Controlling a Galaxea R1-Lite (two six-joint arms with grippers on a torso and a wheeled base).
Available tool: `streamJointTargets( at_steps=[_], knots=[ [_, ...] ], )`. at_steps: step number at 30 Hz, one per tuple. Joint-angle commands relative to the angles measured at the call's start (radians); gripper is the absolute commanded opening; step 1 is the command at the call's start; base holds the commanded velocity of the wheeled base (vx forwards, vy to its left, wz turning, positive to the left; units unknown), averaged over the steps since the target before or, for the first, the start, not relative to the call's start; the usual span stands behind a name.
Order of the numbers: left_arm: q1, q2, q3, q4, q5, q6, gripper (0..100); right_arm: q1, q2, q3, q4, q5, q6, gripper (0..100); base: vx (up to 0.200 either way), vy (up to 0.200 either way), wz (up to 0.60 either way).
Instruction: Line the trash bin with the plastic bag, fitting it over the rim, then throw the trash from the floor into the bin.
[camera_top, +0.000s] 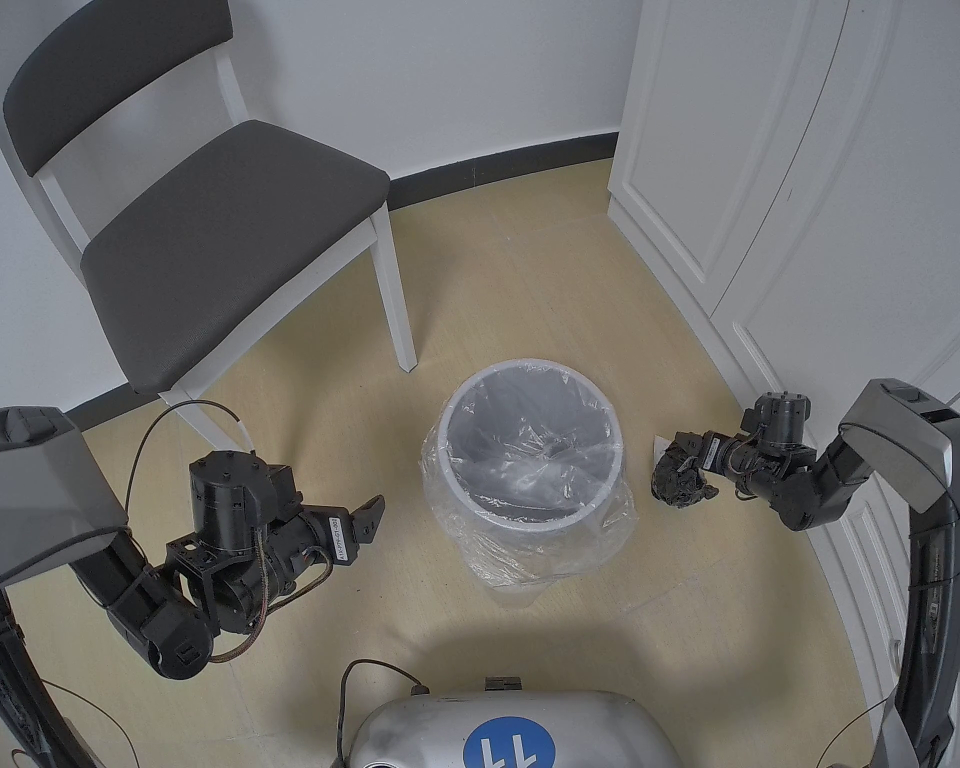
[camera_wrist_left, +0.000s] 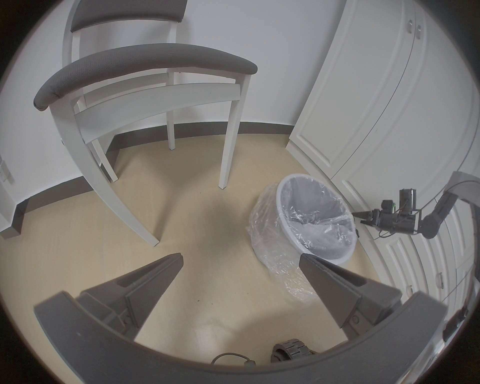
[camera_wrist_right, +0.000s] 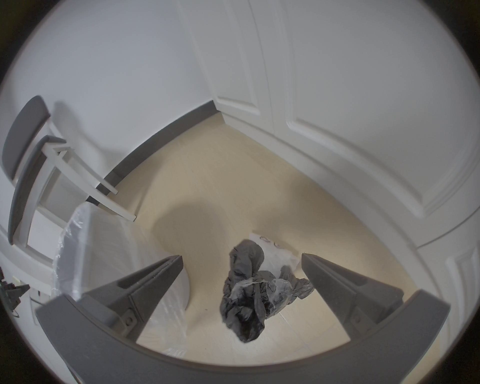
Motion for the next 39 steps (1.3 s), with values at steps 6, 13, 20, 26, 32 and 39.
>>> streamJointTargets(
  at_steps=[6, 13, 20, 26, 32, 39],
  knots=[
    [0.002, 0.025, -0.014, -0.042, 0.001, 0.001, 100, -0.007, 0.247, -0.151, -0.012, 0.067, 0.141, 100, 0.0, 0.0, 0.0],
    [0.003, 0.033, -0.008, -0.092, 0.001, 0.001, 100, -0.004, 0.313, -0.233, -0.015, 0.052, 0.145, 0, 0.0, 0.0, 0.0],
    [0.002, 0.023, -0.015, -0.102, 0.014, -0.001, 100, 0.005, 0.183, -0.096, -0.026, 0.05, 0.078, 0, 0.0, 0.0, 0.0],
    [0.0, 0.013, 0.012, -0.135, 0.047, 0.001, 100, -0.014, 0.086, 0.042, -0.064, 0.055, -0.103, 0, 0.0, 0.0, 0.0],
    [0.022, 0.006, 0.09, -0.158, 0.086, 0.047, 100, -0.006, -0.026, 0.154, -0.055, 0.055, -0.157, 0, 0.0, 0.0, 0.0],
    [0.048, -0.023, 0.235, -0.367, 0.092, 0.113, 100, -0.014, -0.121, 0.223, -0.052, 0.053, -0.214, 0, 0.0, 0.0, 0.0]
  ],
)
